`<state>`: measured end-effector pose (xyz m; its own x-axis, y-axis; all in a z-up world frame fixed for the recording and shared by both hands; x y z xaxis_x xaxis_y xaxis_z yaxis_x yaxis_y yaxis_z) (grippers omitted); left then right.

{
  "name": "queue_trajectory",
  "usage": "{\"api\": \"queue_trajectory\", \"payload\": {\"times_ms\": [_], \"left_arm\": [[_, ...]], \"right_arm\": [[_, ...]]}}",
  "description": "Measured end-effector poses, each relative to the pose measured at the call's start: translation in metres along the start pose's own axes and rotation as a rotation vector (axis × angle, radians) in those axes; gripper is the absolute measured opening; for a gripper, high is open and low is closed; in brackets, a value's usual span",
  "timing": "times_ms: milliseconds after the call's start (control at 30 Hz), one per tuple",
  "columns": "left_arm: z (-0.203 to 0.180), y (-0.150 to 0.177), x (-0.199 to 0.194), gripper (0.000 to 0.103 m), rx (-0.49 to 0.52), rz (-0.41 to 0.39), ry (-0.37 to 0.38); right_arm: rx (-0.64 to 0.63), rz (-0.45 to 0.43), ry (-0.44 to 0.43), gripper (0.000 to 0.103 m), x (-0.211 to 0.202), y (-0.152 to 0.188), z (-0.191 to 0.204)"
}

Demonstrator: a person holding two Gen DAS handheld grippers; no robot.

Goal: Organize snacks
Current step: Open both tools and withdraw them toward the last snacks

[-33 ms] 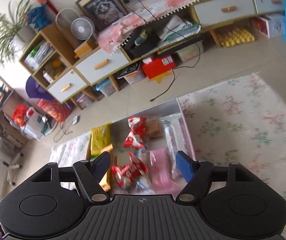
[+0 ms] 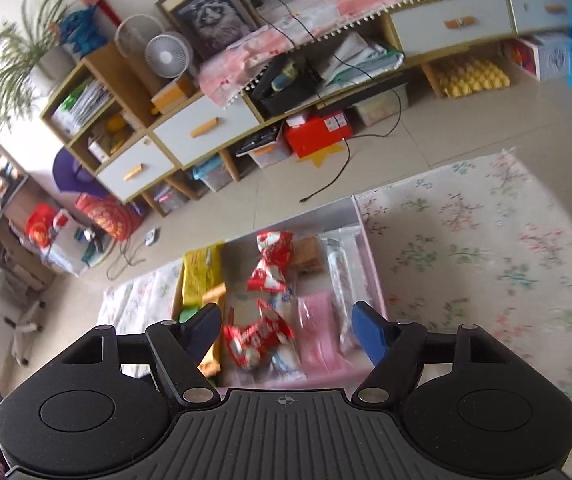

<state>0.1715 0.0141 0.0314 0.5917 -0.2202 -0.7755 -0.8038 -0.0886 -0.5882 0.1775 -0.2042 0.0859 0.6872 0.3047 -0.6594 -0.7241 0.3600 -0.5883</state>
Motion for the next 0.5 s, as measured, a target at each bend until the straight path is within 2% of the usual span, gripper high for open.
{"api": "queue_trajectory", "payload": {"times_ms": [100,200,233,400,500], "left_arm": [[-0.007,0.011,-0.011,0.040,0.046,0.001,-0.034],[-0.018,0.021,-0.027,0.043,0.061,-0.013,0.009],[-0.020,0.024,-0.032,0.047,0.056,-0.019,0.016],[-0.019,0.031,-0.039,0.052,0.081,-0.042,-0.069],[-0.019,0.039,-0.042,0.058,0.077,-0.041,-0.080]], "right_arm": [[-0.086,0.037,-0.011,0.080,-0.008,0.021,0.015],[-0.156,0.084,-0.029,0.080,-0.014,0.044,0.029],[-0.174,0.090,-0.043,0.080,-0.017,0.051,0.033],[-0.256,0.028,-0.023,0.083,-0.045,0.068,0.040],[-0.294,0.015,-0.018,0.083,-0.054,0.075,0.039]]}}
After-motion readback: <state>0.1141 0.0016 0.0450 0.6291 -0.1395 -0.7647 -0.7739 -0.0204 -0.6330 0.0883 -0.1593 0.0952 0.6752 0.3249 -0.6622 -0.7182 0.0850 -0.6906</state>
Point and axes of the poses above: each gripper's, at about its wrist camera, not at the fingertips, and x roughly the way its jaws point, z to its left, y to its underside, the point moved 7 cm from there along x, roughly the way its jaws point, and after that the axes turned 1 degree about -y, right-handed, at the moved point
